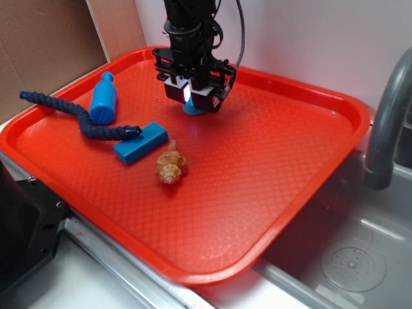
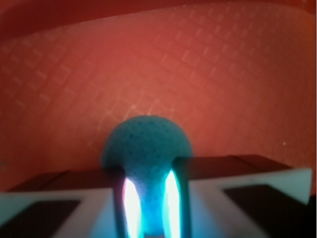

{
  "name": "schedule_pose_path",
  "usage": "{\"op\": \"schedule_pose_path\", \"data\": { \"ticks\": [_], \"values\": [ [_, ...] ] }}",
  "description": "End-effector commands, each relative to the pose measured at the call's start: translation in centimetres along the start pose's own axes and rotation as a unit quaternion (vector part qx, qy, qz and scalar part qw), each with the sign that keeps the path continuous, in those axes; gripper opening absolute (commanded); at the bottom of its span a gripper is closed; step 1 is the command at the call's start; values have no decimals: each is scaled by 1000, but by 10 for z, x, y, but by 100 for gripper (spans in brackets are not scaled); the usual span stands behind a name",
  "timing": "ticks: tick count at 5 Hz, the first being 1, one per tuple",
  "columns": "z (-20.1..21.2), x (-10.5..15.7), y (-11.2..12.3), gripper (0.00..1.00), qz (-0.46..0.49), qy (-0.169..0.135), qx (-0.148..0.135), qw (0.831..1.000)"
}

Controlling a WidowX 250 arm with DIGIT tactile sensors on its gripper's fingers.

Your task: Grab the blue ball.

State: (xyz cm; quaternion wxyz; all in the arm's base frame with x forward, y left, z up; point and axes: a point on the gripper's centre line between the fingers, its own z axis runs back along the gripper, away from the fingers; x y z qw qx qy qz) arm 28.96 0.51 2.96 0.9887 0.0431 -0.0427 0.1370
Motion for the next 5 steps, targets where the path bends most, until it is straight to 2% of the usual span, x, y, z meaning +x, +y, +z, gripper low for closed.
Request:
{"op": "schedule_pose_path", "data": {
  "ticks": [1,2,3,4,5],
  "values": [
    [97,-17,-10,0,-100,-9,-53,994],
    [133,-42,-20,0,-114,-12,-69,991],
    [161,-72,-18,0,-111,-26,-78,990],
    [171,-100,-9,0,-94,-27,-93,991],
    [163,-100,-12,0,-73,-16,-89,993]
  ]
}}
